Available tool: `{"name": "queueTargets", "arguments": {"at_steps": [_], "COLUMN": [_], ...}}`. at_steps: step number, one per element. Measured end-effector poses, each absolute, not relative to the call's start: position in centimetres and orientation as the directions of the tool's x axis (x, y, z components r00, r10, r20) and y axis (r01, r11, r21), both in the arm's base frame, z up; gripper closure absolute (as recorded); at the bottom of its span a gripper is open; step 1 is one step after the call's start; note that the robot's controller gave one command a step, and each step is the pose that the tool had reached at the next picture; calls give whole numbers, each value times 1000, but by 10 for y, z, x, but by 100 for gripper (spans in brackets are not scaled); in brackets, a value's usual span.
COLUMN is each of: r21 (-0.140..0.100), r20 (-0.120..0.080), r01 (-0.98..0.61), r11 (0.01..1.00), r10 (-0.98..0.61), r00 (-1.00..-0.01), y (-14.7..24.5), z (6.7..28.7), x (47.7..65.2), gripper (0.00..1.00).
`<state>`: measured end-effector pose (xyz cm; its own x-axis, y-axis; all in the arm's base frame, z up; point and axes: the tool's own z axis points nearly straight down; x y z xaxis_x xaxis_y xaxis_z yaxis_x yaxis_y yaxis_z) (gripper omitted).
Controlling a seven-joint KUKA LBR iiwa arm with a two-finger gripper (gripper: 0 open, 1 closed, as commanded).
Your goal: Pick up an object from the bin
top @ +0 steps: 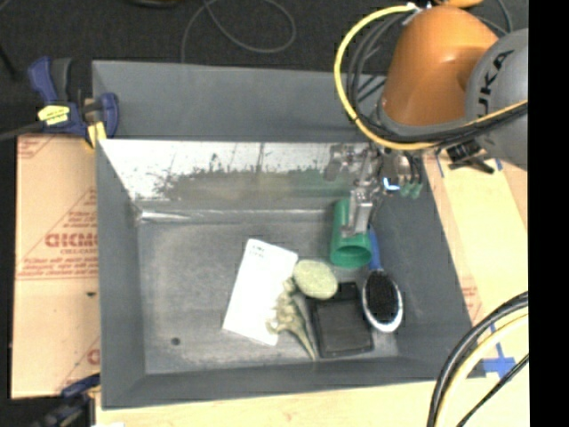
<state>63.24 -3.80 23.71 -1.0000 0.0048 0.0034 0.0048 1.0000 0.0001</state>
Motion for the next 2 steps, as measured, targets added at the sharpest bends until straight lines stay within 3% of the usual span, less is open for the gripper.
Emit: {"name": "queueTargets", "arguments": {"at_steps": [1, 2], "r21": [-1, 1], "r20": [-5, -7], "r01": [4, 23], "r11": [1000, 1000], "r10": [4, 23], "r00": [-1000, -1000], "y": [-38, -36], "z": [242, 163], "x": [634, 596], "gripper": [0, 0]}}
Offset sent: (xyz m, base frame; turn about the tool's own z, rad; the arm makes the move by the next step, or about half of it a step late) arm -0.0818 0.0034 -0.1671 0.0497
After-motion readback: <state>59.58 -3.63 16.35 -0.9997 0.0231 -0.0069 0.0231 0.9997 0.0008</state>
